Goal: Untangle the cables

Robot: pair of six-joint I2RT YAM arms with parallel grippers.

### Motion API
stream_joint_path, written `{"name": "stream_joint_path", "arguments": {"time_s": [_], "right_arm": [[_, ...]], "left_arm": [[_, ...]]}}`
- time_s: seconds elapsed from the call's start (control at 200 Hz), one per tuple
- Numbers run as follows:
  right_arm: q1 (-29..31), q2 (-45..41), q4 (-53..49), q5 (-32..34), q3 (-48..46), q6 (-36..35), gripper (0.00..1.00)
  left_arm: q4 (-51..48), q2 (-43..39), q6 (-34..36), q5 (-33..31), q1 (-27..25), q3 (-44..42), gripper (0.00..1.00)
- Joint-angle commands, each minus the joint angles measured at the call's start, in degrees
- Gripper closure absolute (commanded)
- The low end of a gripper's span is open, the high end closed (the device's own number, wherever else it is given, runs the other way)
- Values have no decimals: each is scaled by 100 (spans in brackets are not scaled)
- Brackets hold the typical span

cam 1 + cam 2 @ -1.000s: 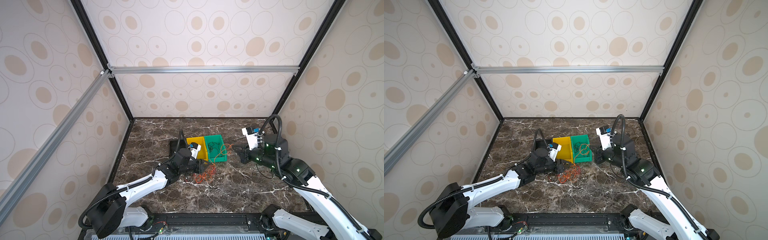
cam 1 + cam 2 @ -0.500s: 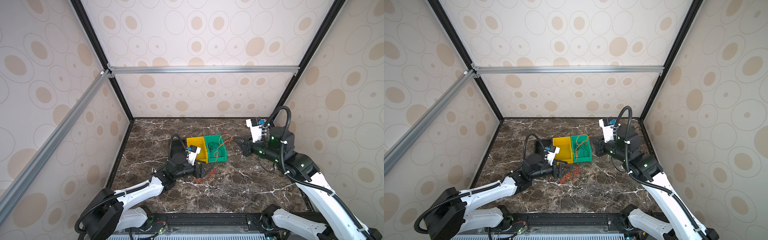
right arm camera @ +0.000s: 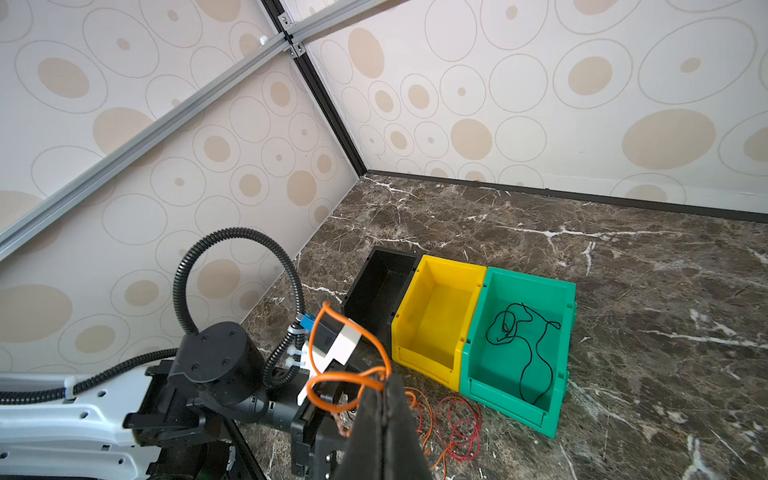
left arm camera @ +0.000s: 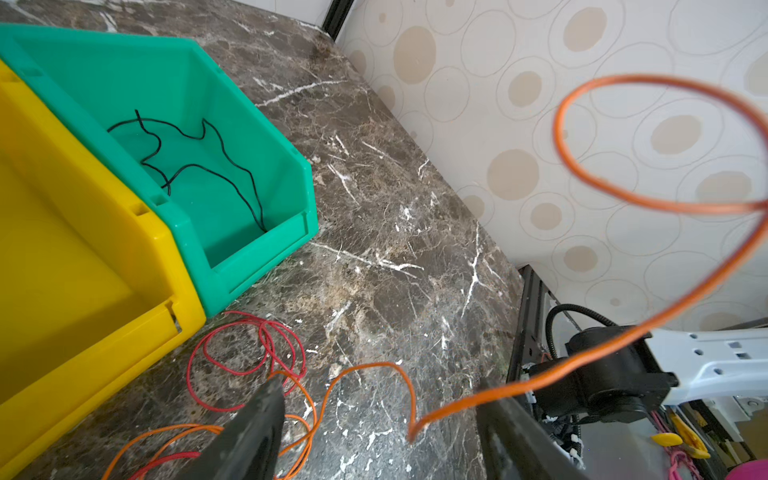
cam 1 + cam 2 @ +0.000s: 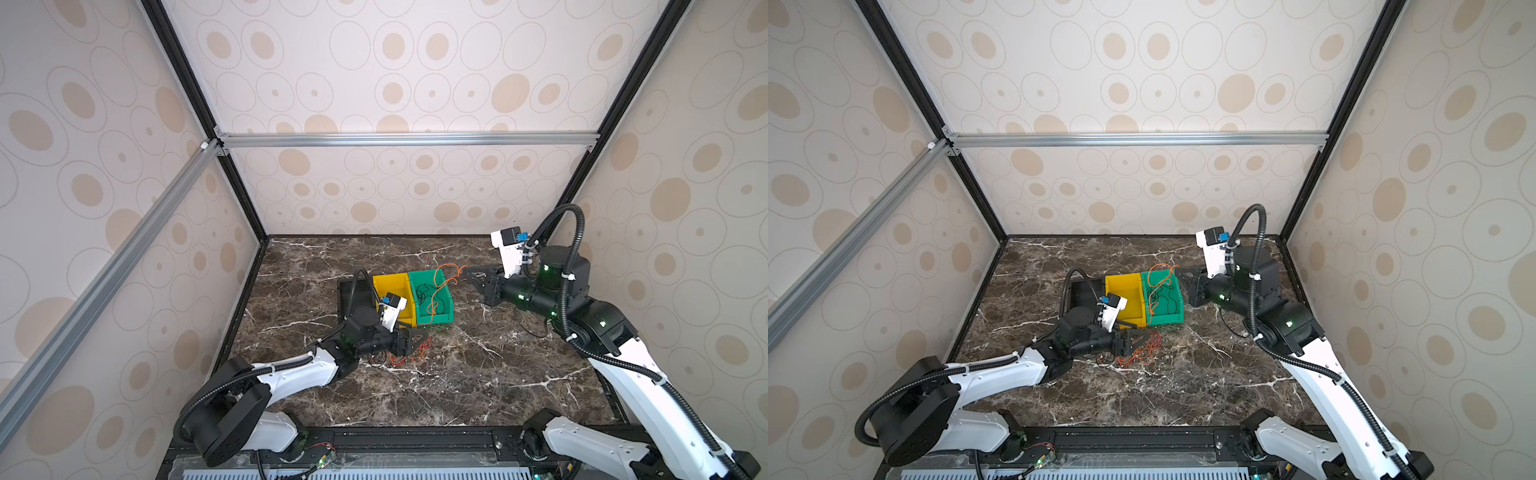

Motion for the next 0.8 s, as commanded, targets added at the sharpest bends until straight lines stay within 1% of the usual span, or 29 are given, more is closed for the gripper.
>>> {"name": "stream_joint_path", "arguments": {"time_s": [0.0,0.125,0.18,0.225,0.265,0.39,0.575,0.795], "right_arm": [[-36,67,162,-164,117,53,100],[-37,137,183,-187,120,75,100],[-53,163,199,-192,94,79,100],[-47,181,215,-191,70,84,100],[-47,201,248,-201,39,92,100],[-76,267,346,-215,-37,131,100],[-107,396,479,-376,-22,223,100],[-109,579,793,-621,-3,397,100]], "left_arm": [[251,232,260,-75,-2,326,36],[272,379,265,-205,-2,450,49],[324,377,265,-201,-2,482,58],[387,347,248,-192,3,502,68],[418,315,247,-178,5,504,75],[221,235,288,-137,15,555,88],[-428,-162,278,-353,29,694,100],[-1378,-1031,255,-951,123,1012,100]]}}
